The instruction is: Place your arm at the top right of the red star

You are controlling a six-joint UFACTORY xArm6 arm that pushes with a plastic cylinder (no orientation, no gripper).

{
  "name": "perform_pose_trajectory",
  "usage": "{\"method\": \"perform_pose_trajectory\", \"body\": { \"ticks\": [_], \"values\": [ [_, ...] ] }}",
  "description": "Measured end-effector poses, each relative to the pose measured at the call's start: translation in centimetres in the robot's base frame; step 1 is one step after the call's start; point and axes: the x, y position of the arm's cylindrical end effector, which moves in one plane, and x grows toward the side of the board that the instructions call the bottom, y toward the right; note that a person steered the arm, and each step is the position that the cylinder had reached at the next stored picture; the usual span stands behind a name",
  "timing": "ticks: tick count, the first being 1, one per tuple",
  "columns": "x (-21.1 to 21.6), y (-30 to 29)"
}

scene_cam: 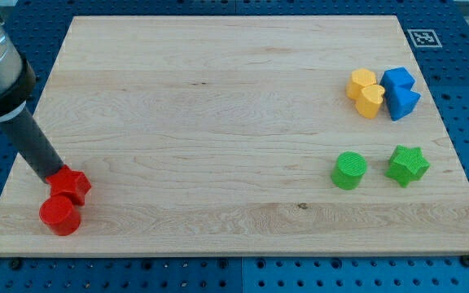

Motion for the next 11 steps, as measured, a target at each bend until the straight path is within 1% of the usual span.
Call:
{"method": "perform_pose_trajectory", "body": {
  "ticks": [1,2,4,6,8,11],
  "values": [
    [-0.5,0.0],
    [-2.8,0.0],
    [-3.2,0.0],
    [-3.5,4.1],
    [-4.4,4.5],
    [-4.5,4.5]
  ]
}}
